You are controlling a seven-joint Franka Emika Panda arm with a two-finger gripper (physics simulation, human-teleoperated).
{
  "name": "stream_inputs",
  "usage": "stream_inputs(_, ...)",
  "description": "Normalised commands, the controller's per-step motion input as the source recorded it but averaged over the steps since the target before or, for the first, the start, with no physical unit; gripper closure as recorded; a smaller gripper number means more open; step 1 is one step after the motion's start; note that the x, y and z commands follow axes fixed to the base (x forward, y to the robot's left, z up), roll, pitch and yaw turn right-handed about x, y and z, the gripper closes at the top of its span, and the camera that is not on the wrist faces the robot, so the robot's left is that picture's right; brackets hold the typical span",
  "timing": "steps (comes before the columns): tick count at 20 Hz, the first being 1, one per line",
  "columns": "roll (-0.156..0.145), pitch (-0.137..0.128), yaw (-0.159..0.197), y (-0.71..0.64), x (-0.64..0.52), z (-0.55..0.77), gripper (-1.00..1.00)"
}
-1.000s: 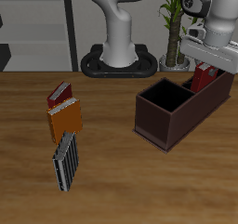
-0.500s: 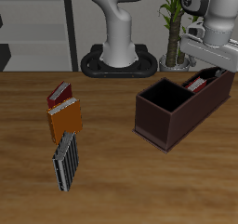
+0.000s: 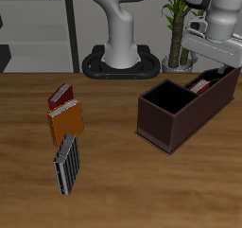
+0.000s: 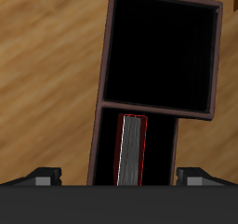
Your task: Place the left red book into the left desk caddy's back compartment and place the striped book into the left desk caddy's left compartment and place the right red book into the left desk caddy's front compartment
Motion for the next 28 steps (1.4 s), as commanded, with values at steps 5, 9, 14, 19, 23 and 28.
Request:
stream_inputs(5, -0.018, -0.012, 0.052, -0.18, 0.09, 0.15, -1.0)
stream_inputs(9, 0.028, 0.056, 0.114, -0.26, 0.26, 0.07, -1.0)
stream_inputs(14, -0.027, 0.027, 0.095, -0.34, 0.12, 0.07, -1.0)
stream_inputs(19, -0.044, 0.032, 0.113, -0.46, 0.13, 0.14, -1.0)
stream_inputs(23, -0.033, 0.04, 0.053, -0.61, 0.11, 0.12, -1.0)
stream_inputs(28, -0.014, 0.031, 0.067, -0.47, 0.05, 0.02, -1.0)
